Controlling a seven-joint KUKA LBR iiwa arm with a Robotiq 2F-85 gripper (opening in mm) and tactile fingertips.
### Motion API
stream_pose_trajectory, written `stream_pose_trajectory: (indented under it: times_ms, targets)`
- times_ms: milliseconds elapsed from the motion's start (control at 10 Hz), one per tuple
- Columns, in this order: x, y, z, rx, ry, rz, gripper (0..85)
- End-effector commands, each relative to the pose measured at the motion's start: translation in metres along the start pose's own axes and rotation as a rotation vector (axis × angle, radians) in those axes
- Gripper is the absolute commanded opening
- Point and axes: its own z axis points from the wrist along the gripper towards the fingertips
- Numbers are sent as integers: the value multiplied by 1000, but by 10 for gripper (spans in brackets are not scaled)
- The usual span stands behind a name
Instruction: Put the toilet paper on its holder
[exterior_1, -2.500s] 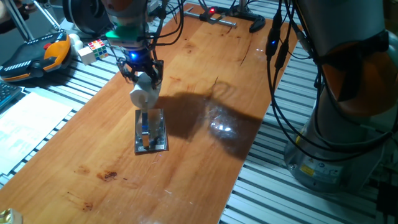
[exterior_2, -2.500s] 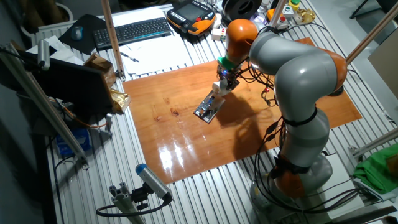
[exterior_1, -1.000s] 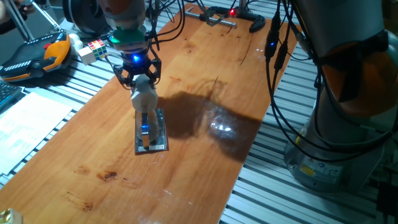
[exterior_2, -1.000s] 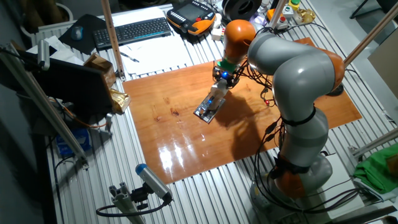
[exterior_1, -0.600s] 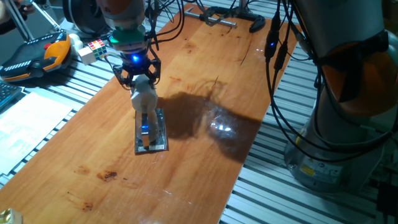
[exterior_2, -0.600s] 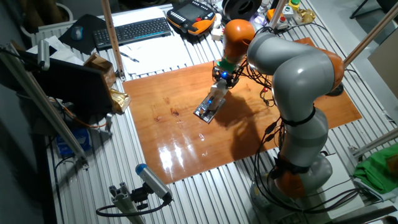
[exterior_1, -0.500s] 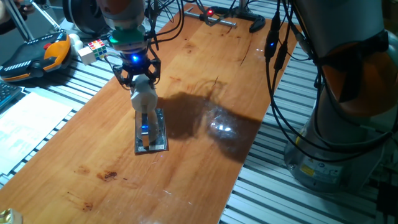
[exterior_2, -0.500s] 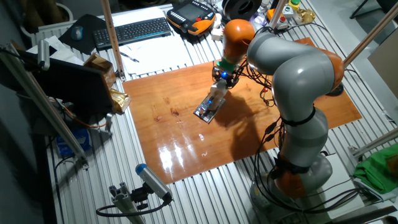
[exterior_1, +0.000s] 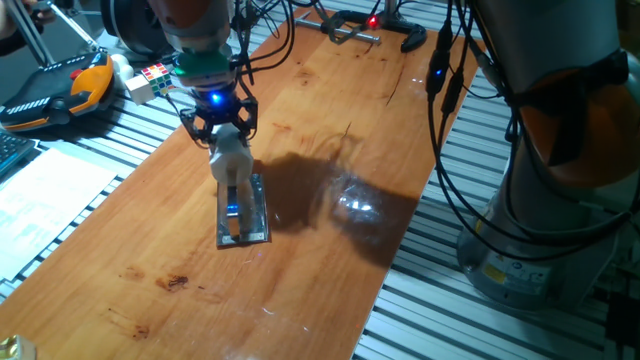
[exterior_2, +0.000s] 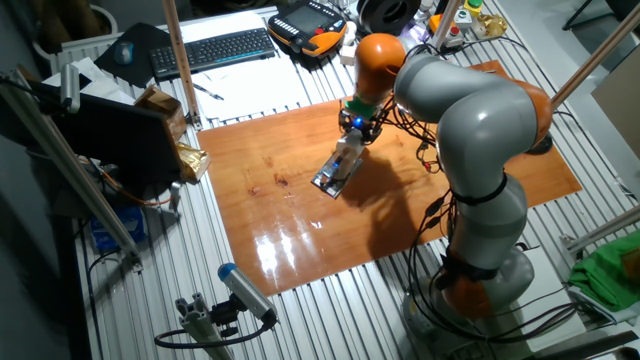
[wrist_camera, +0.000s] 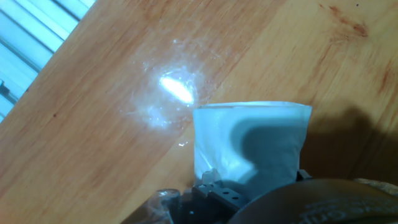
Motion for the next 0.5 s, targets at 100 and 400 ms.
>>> stream_pose_trajectory:
  times_ms: [100,400]
  targets:
    - [7,1,1,4,-4,1,7]
    - [16,1,3,7,-8,4,7]
